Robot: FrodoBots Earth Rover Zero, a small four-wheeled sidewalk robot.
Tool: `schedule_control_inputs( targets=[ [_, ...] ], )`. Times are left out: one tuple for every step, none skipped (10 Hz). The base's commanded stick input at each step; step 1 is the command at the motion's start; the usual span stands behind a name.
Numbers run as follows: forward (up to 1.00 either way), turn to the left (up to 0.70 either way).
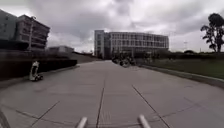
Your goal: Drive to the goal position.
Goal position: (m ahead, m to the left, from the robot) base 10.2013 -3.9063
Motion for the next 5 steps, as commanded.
schedule_control_inputs(
  targets=[
    [0.5, 0.0],
    [0.5, 0.0],
    [0.5, 0.0],
    [0.5, 0.0],
    [0.5, 0.0]
  ],
)
